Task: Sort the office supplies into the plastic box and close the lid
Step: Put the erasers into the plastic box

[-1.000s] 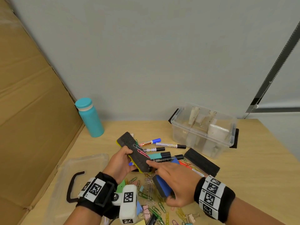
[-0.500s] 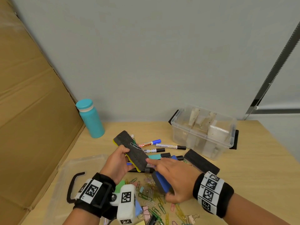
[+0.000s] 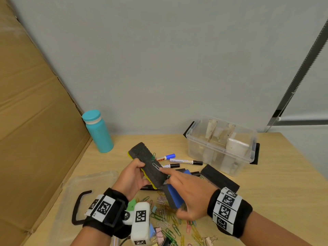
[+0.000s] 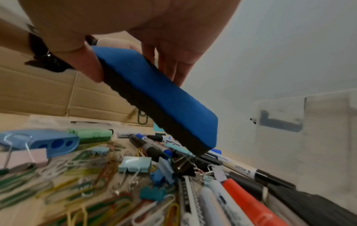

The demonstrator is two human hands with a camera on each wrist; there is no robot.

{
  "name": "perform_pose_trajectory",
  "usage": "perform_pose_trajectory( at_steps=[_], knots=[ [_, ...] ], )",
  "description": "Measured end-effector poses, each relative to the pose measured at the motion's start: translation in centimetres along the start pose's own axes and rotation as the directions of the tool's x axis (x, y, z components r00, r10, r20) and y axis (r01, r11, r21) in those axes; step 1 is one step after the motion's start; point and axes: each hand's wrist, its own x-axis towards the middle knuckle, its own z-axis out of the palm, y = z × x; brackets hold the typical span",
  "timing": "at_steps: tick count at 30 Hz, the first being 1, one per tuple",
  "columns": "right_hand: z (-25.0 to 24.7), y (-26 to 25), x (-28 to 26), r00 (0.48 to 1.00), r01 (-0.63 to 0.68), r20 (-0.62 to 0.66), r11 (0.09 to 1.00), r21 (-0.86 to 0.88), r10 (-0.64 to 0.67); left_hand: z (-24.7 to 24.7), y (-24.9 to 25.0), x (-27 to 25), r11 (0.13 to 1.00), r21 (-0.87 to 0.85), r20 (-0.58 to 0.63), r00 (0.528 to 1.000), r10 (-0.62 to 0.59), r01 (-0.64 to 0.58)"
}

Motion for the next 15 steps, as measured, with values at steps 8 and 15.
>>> perform_pose_trajectory(
  at_steps=[8,15],
  knots=[
    [-1.3,0.5,0.2,0.998,-0.041,-0.049,0.999,-0.017,0.040,-0.1,-1.1,-0.1,0.994,0.091,-0.031,0.998,-0.053,0.055],
    [-0.7,-0.3,0.6,1.000,-0.004,-0.031,1.000,-0.006,0.004,-0.4,-0.5,0.2,0.998,0.049,-0.011,1.000,-0.027,0.027]
  ],
)
